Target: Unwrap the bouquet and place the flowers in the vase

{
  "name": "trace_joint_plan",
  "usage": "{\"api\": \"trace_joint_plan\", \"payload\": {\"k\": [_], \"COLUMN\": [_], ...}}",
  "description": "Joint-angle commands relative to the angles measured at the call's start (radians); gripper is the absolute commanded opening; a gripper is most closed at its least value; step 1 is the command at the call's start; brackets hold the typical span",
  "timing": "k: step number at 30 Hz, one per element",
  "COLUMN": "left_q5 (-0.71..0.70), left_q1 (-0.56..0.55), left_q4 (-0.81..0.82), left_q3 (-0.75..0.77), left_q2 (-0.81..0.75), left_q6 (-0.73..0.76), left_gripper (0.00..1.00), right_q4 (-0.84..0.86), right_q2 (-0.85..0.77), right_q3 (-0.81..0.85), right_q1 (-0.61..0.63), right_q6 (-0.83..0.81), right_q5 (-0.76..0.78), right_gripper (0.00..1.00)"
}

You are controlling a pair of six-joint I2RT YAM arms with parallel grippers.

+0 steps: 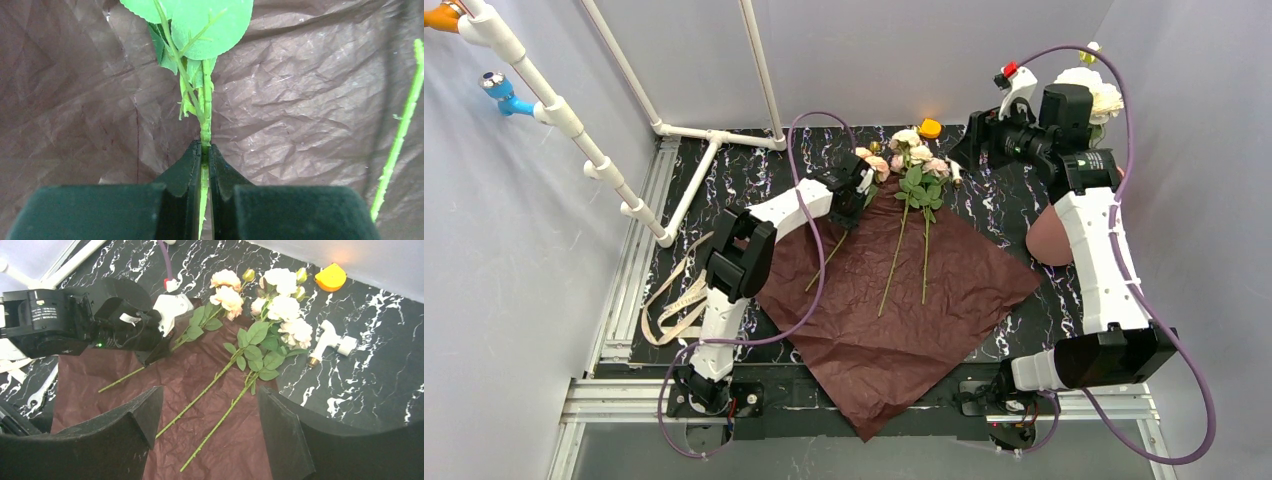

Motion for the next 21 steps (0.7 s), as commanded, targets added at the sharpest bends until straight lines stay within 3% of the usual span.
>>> {"api": "trace_joint_plan", "payload": {"k": [1, 11, 21], "left_q5": [0.051, 0.224, 0.386], "left_q1": [0.013, 0.021, 0.0], "left_q4": [0.047, 0.512, 0.71], "left_q3": [0.018, -0.27, -0.298], "left_q2": [-0.158, -0.487, -0.604], "left_q6": [-0.052, -0.1, -0.139], "left_gripper": [0.0, 0.0, 0.0], "right_q4": [0.121, 0.239, 0.373], "right_q2": [0.009, 0.087, 0.178], "right_q3": [-0.018, -0.018, 0.042], "right_q1": [0.024, 0.136, 0.234], "right_q6": [0.069, 0.193, 0.298], "right_q5": [-0.011, -0.009, -0.034], "right_gripper": [0.78, 0.76, 0.79]}}
